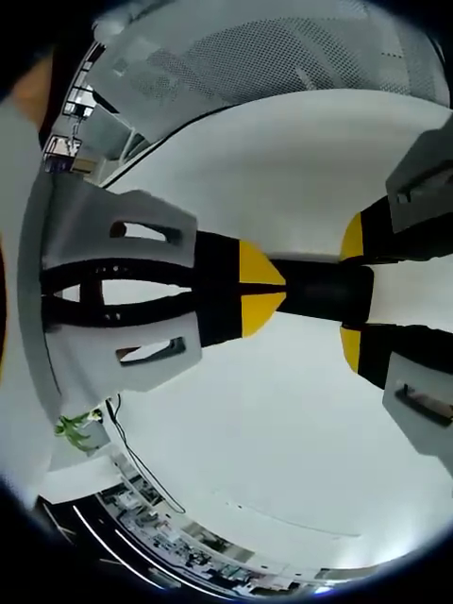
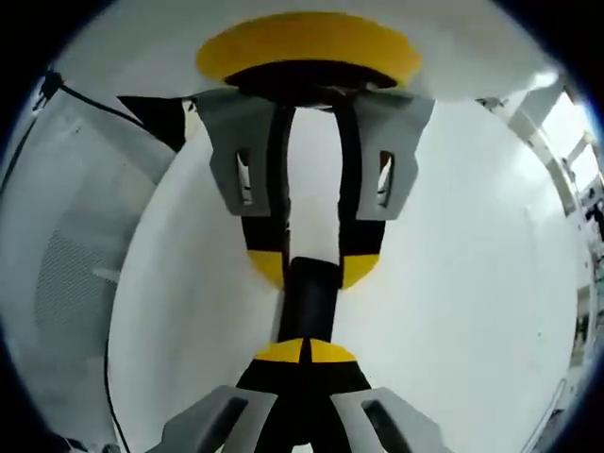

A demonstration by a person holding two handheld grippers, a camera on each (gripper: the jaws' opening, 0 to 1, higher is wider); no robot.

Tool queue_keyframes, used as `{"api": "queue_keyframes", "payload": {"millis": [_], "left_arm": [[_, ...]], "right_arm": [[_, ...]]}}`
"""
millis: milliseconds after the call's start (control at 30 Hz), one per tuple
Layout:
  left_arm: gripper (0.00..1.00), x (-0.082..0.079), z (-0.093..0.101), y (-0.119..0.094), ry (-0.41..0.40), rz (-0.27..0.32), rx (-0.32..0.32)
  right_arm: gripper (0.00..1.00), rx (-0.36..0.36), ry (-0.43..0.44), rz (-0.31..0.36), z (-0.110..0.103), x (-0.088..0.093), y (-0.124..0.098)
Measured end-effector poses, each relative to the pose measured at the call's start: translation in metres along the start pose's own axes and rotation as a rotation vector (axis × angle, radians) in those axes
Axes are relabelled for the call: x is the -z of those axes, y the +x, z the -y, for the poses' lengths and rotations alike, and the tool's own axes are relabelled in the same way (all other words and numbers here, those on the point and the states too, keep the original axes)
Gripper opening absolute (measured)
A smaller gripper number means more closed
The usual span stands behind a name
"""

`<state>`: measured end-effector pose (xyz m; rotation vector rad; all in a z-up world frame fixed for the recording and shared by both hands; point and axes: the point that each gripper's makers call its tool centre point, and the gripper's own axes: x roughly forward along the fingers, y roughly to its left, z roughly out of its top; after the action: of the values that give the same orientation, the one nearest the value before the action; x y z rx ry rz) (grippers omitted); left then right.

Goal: Press the specified remote control buttons in sequence, fully releasing each button before pressing the next.

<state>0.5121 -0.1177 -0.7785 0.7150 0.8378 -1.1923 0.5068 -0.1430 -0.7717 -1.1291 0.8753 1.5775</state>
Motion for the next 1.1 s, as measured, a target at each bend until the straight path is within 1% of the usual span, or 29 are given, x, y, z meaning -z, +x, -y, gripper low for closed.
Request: {"api": "queue_keyframes", "payload": {"millis": [200,267,300,367,500,600,667,1100], "left_arm": [[0.23,0.000,0.000,0.001,0.000,-0.002,-0.002],[0.23,0.001,-0.001,0.001,-0.001,-0.001,-0.002],[0.23,0.001,-0.001,0.001,-0.001,-0.002,-0.002],[0.23,0.001,-0.001,0.001,-0.002,0.000,-0.001],[0.23,0.000,-0.001,0.001,-0.005,0.003,-0.003],[0.23,0.000,0.000,0.001,-0.003,0.002,-0.006],[0.23,-0.001,0.000,0.001,-0.001,0.000,-0.008],[0.23,-0.002,0.001,0.001,0.001,-0.001,-0.007]], "right_arm": [[0.00,0.005,0.013,0.016,-0.001,0.000,0.001],[0.00,0.002,0.024,0.037,-0.001,0.001,0.000],[0.00,-0.001,0.044,0.060,-0.001,0.000,0.000],[0.00,-0.001,0.059,0.087,0.001,0.001,-0.001],[0.00,0.004,0.076,0.123,0.002,0.001,-0.004],[0.00,0.021,0.065,0.118,0.004,0.002,-0.006],[0.00,0.027,0.070,0.130,0.006,0.000,-0.012],[0.00,0.062,0.046,0.136,0.007,-0.006,-0.032]]}}
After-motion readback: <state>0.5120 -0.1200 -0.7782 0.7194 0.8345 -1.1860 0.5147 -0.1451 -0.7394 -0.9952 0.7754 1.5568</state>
